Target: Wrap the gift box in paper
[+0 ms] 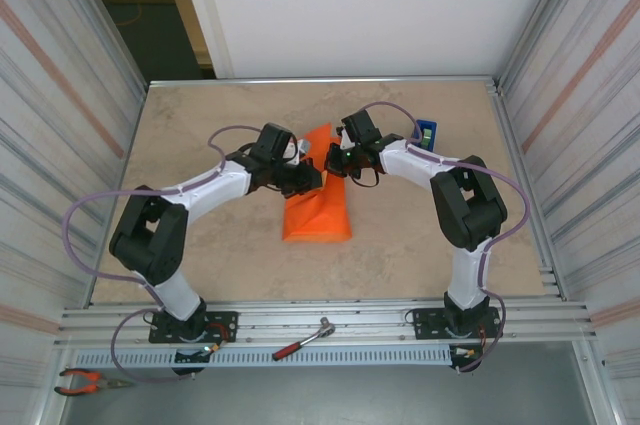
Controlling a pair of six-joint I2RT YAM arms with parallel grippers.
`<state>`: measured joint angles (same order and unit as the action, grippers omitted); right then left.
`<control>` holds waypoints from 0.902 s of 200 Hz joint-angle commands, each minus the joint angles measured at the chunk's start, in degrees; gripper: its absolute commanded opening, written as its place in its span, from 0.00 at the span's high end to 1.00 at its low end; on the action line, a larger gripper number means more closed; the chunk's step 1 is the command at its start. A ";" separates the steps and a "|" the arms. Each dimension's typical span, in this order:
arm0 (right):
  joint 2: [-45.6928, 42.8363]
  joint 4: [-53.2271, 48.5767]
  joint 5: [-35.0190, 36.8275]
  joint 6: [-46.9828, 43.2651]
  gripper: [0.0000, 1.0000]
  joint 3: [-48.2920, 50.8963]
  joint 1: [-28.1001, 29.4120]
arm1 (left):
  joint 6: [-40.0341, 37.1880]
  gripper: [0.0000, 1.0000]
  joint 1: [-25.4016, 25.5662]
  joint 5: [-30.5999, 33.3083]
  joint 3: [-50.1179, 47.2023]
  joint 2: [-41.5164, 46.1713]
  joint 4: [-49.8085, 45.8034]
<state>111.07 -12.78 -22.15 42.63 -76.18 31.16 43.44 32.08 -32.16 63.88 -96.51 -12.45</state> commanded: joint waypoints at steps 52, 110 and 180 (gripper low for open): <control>5.55 -2.53 4.50 1.05 1.00 4.04 1.58 | 3.05 1.00 2.38 -1.12 -1.33 -5.56 5.59; 5.41 -2.15 4.49 1.23 1.00 4.68 1.76 | 3.49 0.99 2.71 -1.27 0.04 -5.29 5.75; 4.89 -2.41 2.53 1.90 1.00 3.27 0.71 | 5.77 0.99 2.73 -0.23 -6.12 -8.84 7.09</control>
<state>110.80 -11.16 -22.35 43.11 -75.09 31.16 47.70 33.01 -31.66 61.78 -102.13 -5.52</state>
